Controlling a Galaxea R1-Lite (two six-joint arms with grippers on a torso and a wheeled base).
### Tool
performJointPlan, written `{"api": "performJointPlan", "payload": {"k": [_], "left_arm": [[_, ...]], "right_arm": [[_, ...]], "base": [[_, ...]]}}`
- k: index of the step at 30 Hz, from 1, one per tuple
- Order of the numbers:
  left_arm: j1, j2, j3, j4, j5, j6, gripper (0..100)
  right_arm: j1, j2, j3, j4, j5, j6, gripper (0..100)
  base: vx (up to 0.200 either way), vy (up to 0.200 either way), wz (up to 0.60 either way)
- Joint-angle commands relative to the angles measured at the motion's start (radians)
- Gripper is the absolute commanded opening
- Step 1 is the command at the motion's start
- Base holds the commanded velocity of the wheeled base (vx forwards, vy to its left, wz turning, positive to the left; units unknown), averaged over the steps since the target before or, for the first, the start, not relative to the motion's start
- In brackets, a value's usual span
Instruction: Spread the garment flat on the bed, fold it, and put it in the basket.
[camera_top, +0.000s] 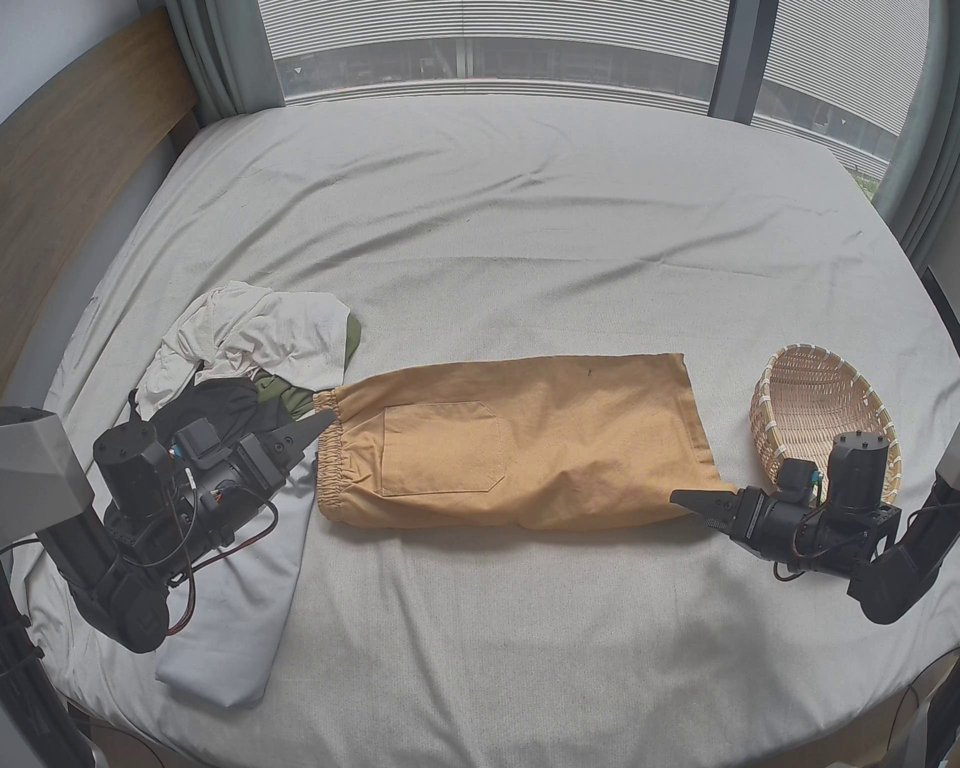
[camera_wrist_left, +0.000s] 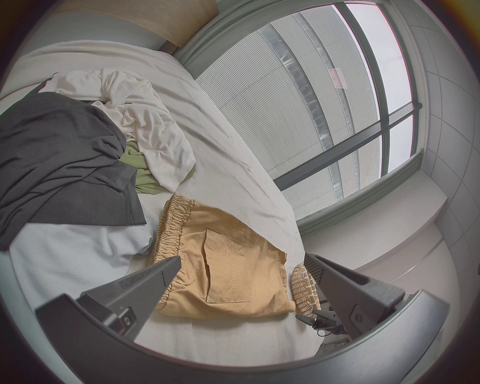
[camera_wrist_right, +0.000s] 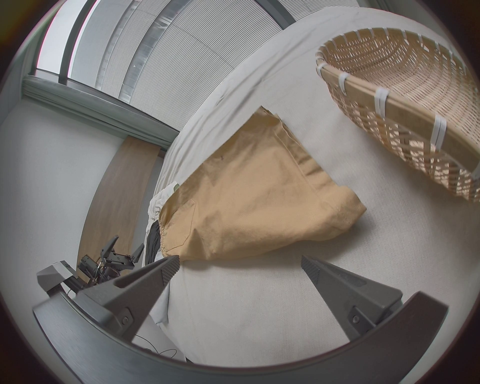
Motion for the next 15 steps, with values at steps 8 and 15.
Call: {"api": "performJointPlan", "payload": {"k": [8,15], "left_arm": [[-0.002,0.003,0.002,-0.001,0.000,0.000,100],[-0.002,0.004,0.002,-0.001,0.000,0.000,100]], "right_arm": [[-0.001,0.111,-0.013,-0.027,-0.043,0.004,100],[-0.008,0.209,-0.073,-0.088,-0.069,0.023,100]], "base": [[0.000,0.000,0.00],[0.000,0.000,0.00]]}}
